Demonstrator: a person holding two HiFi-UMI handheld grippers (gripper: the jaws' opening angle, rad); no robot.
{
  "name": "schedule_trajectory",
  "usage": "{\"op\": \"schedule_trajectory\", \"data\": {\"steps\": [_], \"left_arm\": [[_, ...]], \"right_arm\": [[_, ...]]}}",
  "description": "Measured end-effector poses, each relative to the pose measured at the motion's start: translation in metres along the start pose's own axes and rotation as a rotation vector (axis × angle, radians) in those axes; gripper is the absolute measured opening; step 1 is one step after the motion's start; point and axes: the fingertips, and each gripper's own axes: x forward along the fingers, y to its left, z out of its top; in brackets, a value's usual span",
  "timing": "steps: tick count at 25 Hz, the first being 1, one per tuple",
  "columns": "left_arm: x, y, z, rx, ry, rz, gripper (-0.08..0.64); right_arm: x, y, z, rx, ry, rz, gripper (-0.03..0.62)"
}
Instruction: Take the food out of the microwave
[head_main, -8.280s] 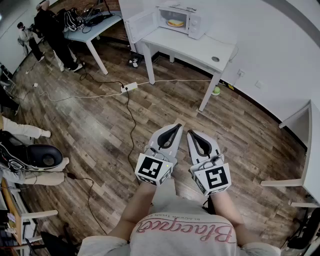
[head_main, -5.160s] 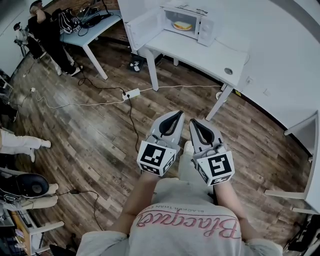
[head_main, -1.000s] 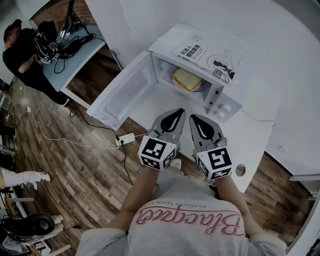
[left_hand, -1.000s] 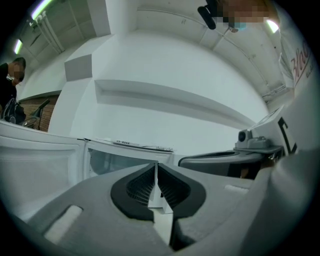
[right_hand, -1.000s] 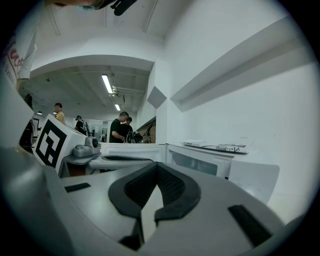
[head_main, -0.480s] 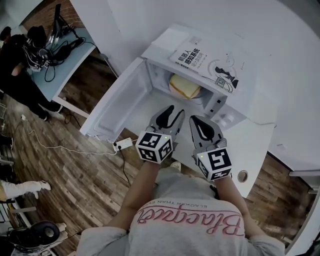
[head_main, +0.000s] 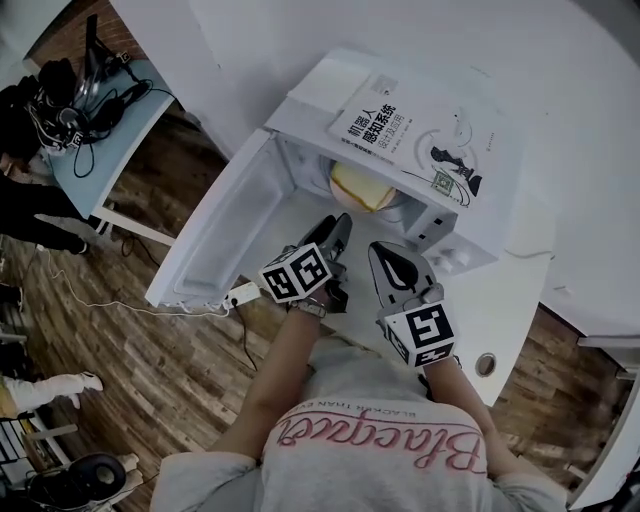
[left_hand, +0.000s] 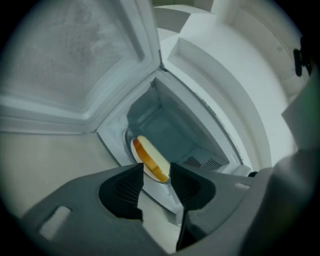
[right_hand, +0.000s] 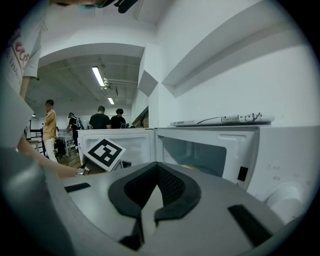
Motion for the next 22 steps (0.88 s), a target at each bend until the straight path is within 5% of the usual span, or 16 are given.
{"op": "schedule_trajectory", "data": {"steps": [11, 22], "left_arm": [[0.056, 0.042, -0.007, -0.333, 0.043, 0.006, 0.172], [0.064, 0.050, -0.009, -0.449, 0.093, 0.078, 0.115]], "right_arm": [[0.018, -0.022, -0.024, 0.057, 0.060, -0.034, 0.009], [0.020, -0.025, -0.032, 0.061, 0.084, -0.044, 0.009]]}}
